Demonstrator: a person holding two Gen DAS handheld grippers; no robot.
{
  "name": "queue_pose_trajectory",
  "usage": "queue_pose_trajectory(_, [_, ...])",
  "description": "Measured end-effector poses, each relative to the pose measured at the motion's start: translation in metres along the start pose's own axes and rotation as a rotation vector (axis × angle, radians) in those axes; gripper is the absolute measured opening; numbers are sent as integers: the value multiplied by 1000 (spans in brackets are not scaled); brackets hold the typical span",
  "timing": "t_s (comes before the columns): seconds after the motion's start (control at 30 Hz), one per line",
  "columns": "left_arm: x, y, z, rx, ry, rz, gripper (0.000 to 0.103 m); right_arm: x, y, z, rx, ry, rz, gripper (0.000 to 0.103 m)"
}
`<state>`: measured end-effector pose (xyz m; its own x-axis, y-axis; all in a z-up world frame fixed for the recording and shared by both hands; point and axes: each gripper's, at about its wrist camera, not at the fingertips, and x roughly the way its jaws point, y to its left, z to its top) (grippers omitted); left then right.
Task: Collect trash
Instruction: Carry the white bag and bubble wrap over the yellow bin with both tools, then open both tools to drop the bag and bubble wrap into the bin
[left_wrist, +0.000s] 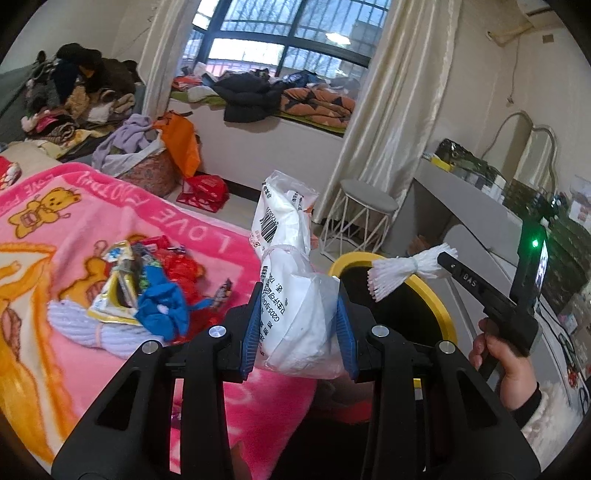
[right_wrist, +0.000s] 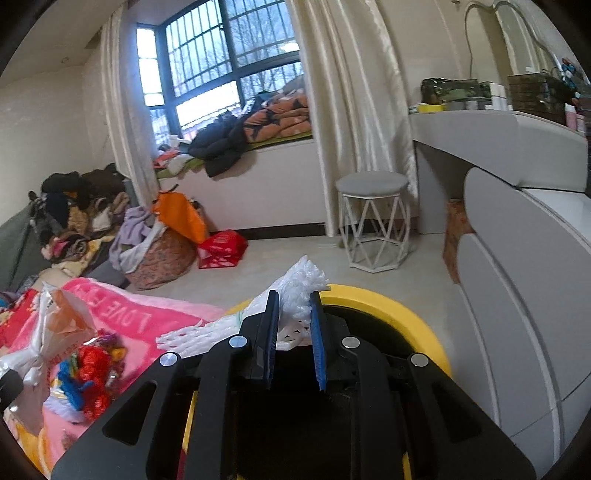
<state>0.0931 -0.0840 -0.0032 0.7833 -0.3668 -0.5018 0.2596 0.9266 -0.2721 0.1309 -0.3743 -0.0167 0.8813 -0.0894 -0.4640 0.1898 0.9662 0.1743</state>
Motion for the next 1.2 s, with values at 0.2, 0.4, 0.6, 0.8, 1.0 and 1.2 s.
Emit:
queue_pose_trajectory(0.2, [24, -23, -4, 39, 47, -46, 29, 9, -20, -4, -1, 22, -62, 16])
queue_pose_trajectory(0.4, [51, -46, -8, 80, 96, -85, 29, 21, -36, -12, -17, 64, -113, 16])
queue_pose_trajectory(0.6, [79, -65, -10, 115, 143, -110, 30, 30, -44, -20, -18, 105, -132, 16])
queue_pose_trajectory(0.8, [107, -74, -13, 124, 197, -142, 31, 35, -47, -24, -18, 138, -126, 19])
queue_pose_trajectory(1.0, [125, -79, -17, 98, 217, -170, 61, 40, -59, -25, 30, 163, -121, 41])
queue_pose_trajectory(1.2, [115, -70, -19, 57, 191, -164, 84, 40, -62, -25, 51, 160, -121, 49])
